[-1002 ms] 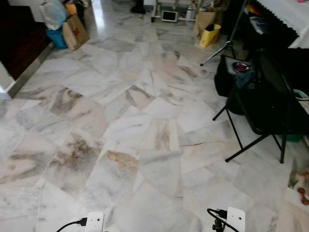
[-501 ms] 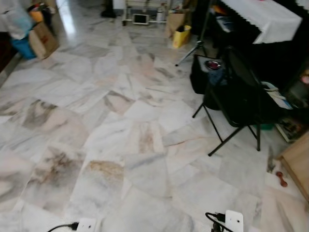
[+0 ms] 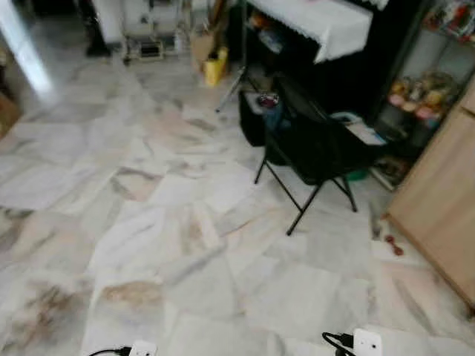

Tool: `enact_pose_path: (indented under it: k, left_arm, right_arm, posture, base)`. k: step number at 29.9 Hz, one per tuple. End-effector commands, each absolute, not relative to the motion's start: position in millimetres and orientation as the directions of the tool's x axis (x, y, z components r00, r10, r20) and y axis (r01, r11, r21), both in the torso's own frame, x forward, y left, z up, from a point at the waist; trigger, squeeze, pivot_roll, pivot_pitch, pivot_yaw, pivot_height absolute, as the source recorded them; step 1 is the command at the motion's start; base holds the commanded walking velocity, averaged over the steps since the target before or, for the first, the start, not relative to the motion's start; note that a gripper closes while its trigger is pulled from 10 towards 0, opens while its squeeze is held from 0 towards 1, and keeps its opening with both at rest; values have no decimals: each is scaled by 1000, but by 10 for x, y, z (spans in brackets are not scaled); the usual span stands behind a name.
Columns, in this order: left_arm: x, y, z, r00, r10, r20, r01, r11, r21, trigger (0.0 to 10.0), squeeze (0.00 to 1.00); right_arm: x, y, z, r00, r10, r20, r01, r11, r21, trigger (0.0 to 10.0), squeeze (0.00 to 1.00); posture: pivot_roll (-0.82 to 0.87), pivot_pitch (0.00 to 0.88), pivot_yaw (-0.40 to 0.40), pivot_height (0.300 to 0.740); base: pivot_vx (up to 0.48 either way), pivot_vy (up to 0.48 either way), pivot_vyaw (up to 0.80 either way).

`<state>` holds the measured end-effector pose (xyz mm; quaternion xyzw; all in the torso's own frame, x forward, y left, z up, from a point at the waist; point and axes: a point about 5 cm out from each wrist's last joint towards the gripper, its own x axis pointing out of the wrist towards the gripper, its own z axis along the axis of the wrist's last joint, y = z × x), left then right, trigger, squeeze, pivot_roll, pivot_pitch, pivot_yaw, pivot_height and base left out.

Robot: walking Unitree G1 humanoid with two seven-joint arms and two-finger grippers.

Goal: Hang keys on a hook

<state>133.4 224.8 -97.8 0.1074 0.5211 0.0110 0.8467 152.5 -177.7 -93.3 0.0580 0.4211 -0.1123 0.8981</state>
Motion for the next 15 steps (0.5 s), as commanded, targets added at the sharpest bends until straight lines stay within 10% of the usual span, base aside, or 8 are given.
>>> enact_pose_path:
  k: [1, 15]
  left_arm:
    - [1273, 2206, -1007, 444, 112, -889, 104, 979, 176, 10000, 0]
    - [1293, 2050, -1028, 453, 86, -887, 123, 980, 158, 10000, 0]
  right_arm:
    - [1492, -1823, -943, 609, -164, -776, 255, 967, -4, 10000, 0]
    - [1509, -1804, -939, 613, -150, -776, 245, 970, 6, 10000, 0]
  posture:
    - [-41, 59, -51, 740]
    - [-49, 72, -49, 740]
  base:
    - [0, 0, -781]
    - [0, 0, -777]
